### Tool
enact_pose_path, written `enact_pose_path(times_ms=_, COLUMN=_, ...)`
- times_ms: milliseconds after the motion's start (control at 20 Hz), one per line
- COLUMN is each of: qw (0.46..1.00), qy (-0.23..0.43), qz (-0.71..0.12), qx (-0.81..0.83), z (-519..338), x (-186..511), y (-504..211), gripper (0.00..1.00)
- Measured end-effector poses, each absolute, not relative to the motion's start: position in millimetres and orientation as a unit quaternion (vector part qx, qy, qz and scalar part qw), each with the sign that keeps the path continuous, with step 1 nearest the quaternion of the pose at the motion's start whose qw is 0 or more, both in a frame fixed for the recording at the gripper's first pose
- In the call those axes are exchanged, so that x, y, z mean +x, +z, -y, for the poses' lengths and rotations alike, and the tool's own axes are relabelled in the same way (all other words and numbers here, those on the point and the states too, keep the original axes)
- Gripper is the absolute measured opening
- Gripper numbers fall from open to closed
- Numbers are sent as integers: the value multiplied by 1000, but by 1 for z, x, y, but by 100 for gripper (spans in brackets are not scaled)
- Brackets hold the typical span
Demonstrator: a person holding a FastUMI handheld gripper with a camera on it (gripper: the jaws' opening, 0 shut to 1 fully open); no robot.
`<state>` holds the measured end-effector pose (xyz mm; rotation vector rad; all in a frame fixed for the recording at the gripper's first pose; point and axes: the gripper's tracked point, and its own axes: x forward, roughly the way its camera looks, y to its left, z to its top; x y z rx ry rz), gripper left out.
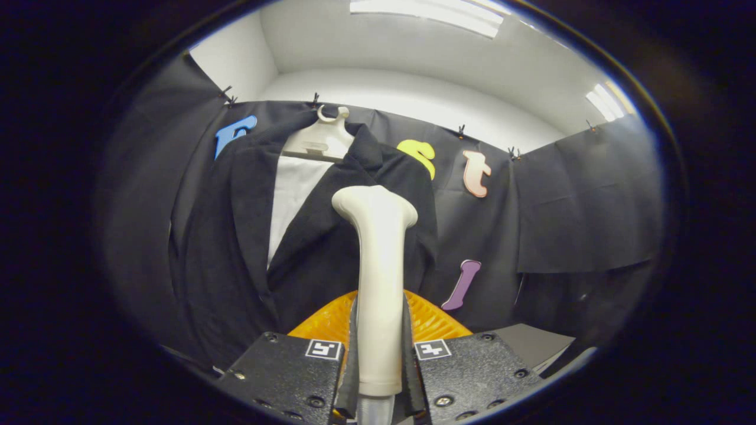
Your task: Iron the clothes twice with a garment steamer, once on the left side and once on the right side.
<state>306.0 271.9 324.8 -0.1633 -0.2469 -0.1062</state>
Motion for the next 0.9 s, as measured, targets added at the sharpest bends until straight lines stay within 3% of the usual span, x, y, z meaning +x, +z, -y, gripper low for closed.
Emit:
enact_pose_path(times_ms=500, qw=992, qy=-45, qz=90, qx=-81, z=-268, x=299, y=278, gripper=32)
enact_pose_path(times_ms=900, qw=994, qy=-41, qz=31, qx=-100, z=-272, x=289, y=200, gripper=32)
